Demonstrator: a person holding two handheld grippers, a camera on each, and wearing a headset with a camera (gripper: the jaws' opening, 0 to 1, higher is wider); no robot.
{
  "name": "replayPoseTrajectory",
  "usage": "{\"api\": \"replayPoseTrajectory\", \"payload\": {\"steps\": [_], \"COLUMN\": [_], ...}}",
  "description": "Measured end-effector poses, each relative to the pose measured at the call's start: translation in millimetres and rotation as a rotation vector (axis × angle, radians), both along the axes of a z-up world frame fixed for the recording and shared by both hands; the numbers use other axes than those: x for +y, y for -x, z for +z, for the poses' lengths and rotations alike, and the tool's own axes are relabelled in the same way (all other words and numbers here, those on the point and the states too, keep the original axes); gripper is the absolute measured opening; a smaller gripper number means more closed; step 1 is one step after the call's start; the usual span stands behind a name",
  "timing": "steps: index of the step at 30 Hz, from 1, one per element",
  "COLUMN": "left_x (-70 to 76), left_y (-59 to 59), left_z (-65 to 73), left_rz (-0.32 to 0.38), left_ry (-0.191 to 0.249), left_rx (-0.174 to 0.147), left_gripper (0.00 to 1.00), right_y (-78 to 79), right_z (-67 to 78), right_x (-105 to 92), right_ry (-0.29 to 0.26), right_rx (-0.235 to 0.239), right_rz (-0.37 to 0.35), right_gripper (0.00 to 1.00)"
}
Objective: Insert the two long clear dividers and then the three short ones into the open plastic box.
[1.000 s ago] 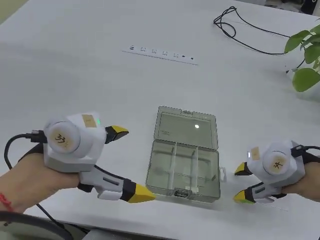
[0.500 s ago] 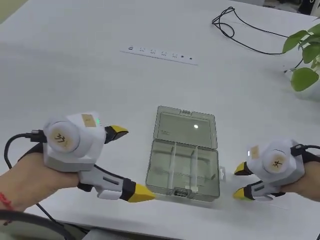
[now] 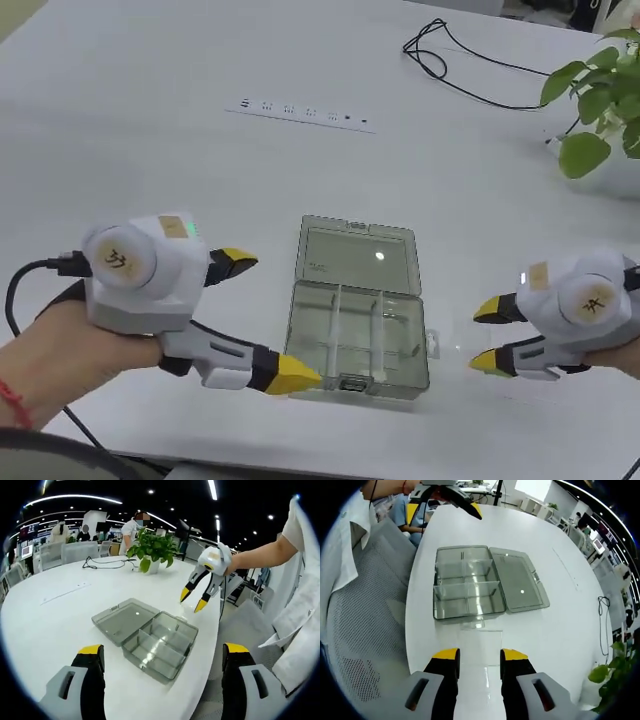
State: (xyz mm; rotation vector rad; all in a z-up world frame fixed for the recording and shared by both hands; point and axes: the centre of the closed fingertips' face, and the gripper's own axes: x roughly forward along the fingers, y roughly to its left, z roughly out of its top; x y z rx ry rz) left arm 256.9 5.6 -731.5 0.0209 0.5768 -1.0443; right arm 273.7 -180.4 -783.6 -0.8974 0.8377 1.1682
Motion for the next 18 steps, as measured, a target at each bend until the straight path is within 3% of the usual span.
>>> {"api": "replayPoseTrajectory", "payload": {"steps": [2, 6, 9, 11, 14, 16, 18], "left_x": [-4.7, -17.7, -28.0, -35.2, -46.1, -52.8, -57.4], "left_y": [-1.8, -2.4, -1.8, 0.9, 2.7, 6.2, 7.3], "left_z": [5.4, 16.5, 24.2, 27.4, 35.6, 38.4, 40.9], "left_rz": [0.002, 0.009, 0.003, 0.008, 0.008, 0.013, 0.01], "left_ry": [0.024, 0.084, 0.123, 0.152, 0.208, 0.24, 0.26], "left_rx": [0.002, 0.06, 0.081, 0.131, 0.162, 0.217, 0.226], "left_gripper": [0.99, 0.92, 0.87, 0.84, 0.78, 0.74, 0.7], "right_y": [0.6, 5.3, 8.4, 11.5, 15.7, 18.9, 22.2], "right_z": [11.5, 35.0, 48.2, 55.4, 65.6, 71.0, 77.1], "right_x": [4.9, 18.4, 27.7, 33.8, 42.8, 47.5, 53.1], "right_ry": [-0.016, -0.04, -0.059, -0.072, -0.082, -0.085, -0.091], "right_rx": [-0.019, -0.058, -0.081, -0.09, -0.112, -0.121, -0.13], "right_rz": [0.0, 0.014, 0.026, 0.029, 0.043, 0.051, 0.06], "right_gripper": [0.33, 0.33, 0.33, 0.33, 0.33, 0.33, 0.33]}}
